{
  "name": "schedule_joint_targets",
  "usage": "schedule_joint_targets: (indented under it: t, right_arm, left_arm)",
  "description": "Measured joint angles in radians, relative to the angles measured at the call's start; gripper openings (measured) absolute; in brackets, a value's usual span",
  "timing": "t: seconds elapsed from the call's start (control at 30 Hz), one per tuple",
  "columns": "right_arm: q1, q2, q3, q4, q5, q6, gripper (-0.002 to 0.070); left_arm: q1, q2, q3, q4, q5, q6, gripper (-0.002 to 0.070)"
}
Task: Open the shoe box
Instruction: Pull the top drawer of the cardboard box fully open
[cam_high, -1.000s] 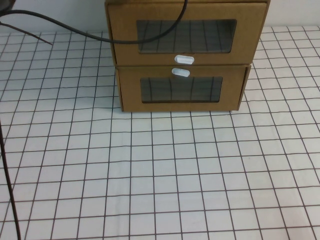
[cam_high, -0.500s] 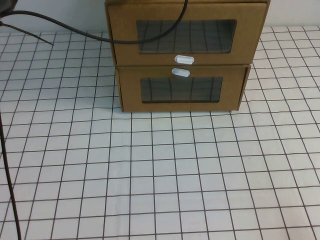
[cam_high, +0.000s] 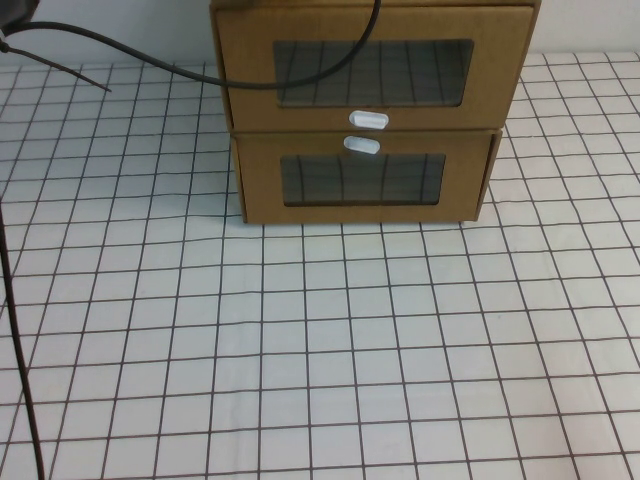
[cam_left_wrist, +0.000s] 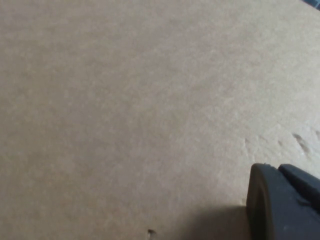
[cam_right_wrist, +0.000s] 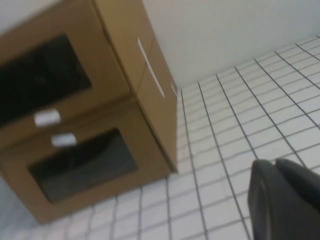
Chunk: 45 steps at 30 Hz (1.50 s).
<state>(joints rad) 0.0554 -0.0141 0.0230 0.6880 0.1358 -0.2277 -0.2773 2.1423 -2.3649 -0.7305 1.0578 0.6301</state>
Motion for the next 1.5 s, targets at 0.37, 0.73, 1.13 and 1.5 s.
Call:
schedule_joint_targets:
  t: [0.37, 0.73, 1.13, 1.5]
  right_arm:
    - [0.0, 0.039, -0.052, 0.33, 0.04, 0.0, -0.0013]
    - [0.0, 0.535, -0.439, 0.032, 0.529, -0.09, -0.0013]
    - [0.173, 0.969, -0.711, -0.026, 0.582, -0.257, -0.0013]
    - [0.564, 1.381, -1.137, -0.511, 0.53, -0.033, -0.0013]
  left_arm:
    - [-0.001, 0.0, -0.002, 0.0, 0.0, 0.0, -0.0004]
    - [-0.001, 0.0, -0.002, 0.0, 0.002, 0.0, -0.0003]
    - [-0.001, 0.0, -0.002, 0.002, 0.004, -0.014, -0.0003]
    - [-0.001, 0.0, -0.002, 0.002, 0.004, -0.016, -0.0003]
